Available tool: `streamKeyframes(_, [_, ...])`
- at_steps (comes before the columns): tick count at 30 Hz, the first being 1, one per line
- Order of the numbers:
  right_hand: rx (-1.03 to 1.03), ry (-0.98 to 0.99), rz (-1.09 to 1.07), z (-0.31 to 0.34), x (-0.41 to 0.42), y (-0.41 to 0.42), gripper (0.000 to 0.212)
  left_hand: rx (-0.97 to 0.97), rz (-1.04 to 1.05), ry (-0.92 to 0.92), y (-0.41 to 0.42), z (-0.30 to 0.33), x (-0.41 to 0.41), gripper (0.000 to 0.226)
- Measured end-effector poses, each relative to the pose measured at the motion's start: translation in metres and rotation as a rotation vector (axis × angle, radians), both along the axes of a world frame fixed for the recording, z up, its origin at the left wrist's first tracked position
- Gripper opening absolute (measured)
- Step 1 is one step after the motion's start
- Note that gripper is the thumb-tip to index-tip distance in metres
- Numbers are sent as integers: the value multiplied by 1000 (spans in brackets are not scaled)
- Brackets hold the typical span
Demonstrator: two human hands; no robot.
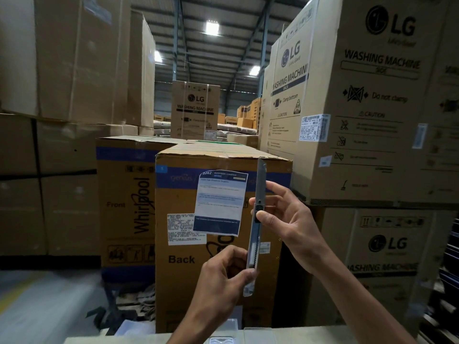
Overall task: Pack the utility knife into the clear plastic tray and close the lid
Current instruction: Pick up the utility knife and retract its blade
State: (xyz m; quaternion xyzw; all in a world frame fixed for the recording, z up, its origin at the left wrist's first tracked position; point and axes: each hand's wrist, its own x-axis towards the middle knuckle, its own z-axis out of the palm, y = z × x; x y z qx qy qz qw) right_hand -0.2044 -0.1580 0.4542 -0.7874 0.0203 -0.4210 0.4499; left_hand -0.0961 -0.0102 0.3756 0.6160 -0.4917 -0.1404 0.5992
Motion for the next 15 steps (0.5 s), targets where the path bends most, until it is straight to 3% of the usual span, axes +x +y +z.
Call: streamKeyframes(15, [41, 60, 21, -13, 5, 11, 73, -145, -62, 64, -3, 27, 15, 19])
